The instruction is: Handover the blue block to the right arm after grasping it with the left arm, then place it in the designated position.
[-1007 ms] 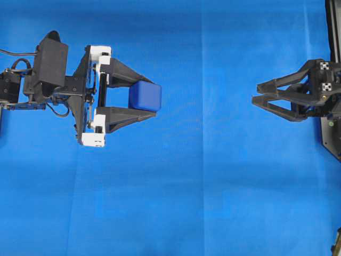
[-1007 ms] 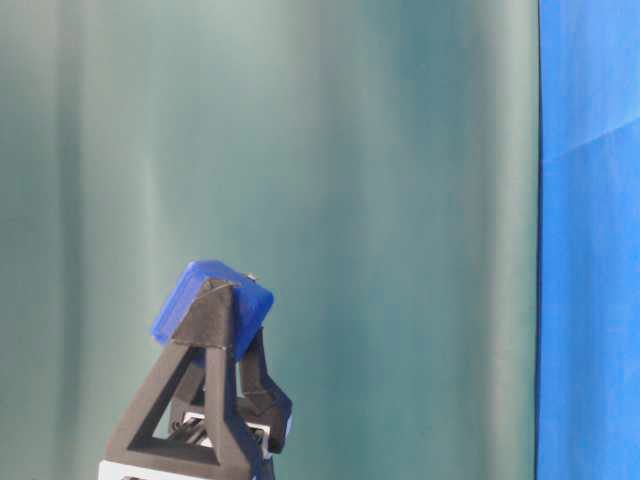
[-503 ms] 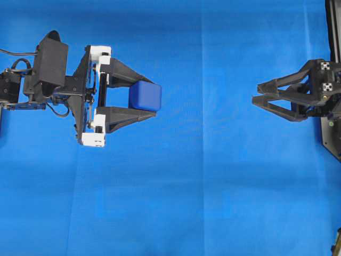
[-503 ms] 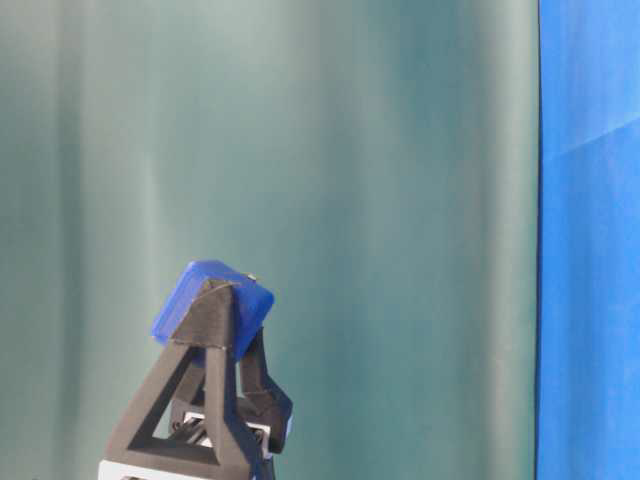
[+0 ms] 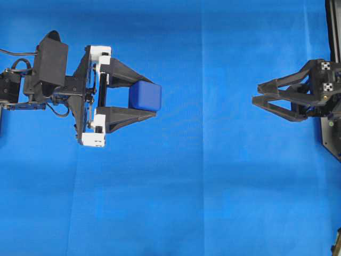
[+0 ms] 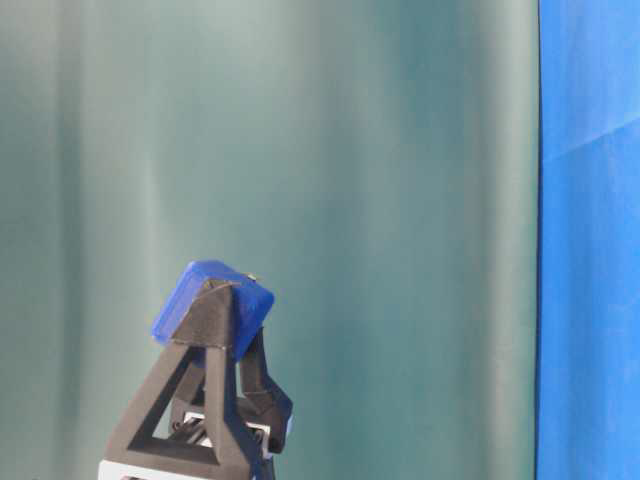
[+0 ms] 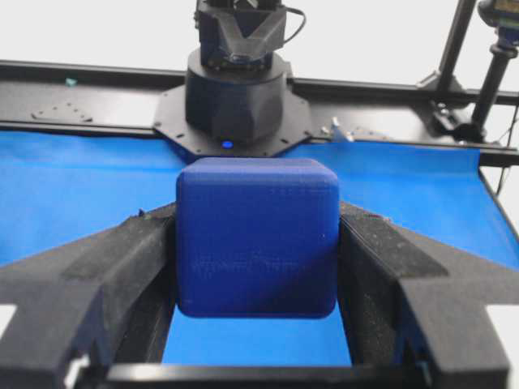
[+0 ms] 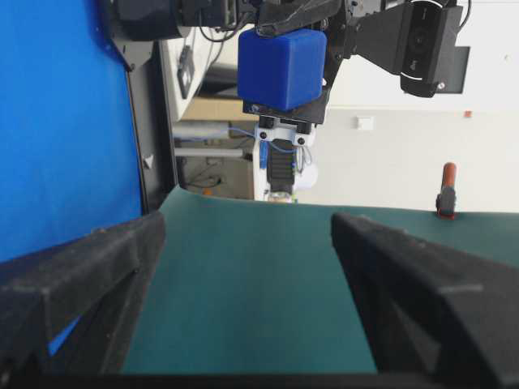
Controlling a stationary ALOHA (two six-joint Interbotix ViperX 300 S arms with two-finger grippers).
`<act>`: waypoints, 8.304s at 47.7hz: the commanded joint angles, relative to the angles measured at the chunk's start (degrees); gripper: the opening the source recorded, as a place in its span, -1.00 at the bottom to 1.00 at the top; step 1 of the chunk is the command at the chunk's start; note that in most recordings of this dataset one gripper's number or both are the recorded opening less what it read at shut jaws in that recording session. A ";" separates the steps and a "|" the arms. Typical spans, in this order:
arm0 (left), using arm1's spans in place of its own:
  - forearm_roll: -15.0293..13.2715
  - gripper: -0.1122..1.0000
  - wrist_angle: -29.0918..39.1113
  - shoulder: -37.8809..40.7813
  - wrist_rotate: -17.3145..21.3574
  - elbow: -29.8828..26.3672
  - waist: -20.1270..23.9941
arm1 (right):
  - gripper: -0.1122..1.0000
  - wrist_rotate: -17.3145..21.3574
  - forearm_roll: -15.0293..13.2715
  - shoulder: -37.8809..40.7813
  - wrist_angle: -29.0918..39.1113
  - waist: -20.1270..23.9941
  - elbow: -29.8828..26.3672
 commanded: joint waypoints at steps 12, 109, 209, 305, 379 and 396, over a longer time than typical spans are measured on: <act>0.00 0.08 -0.62 -0.44 0.00 -0.88 0.09 | 0.90 0.18 0.18 0.00 -0.62 -0.09 -1.58; -0.09 0.08 -0.53 -0.44 -0.62 -0.97 -0.18 | 0.90 0.09 0.18 39.99 -12.48 0.00 -30.94; -0.09 0.85 -0.09 -0.88 0.09 -0.35 -0.70 | 0.04 6.86 2.11 27.95 0.70 0.97 -22.15; -0.09 0.85 0.62 -0.53 0.09 -0.79 -0.79 | 0.04 60.03 18.54 11.34 18.63 2.90 -16.44; -0.09 0.85 0.62 -0.44 -0.44 -0.97 -0.88 | 0.04 60.12 18.54 11.43 19.95 2.90 -16.61; -0.09 0.85 0.62 -0.44 -0.35 -0.97 -0.88 | 0.04 60.12 18.54 11.60 22.50 2.90 -16.70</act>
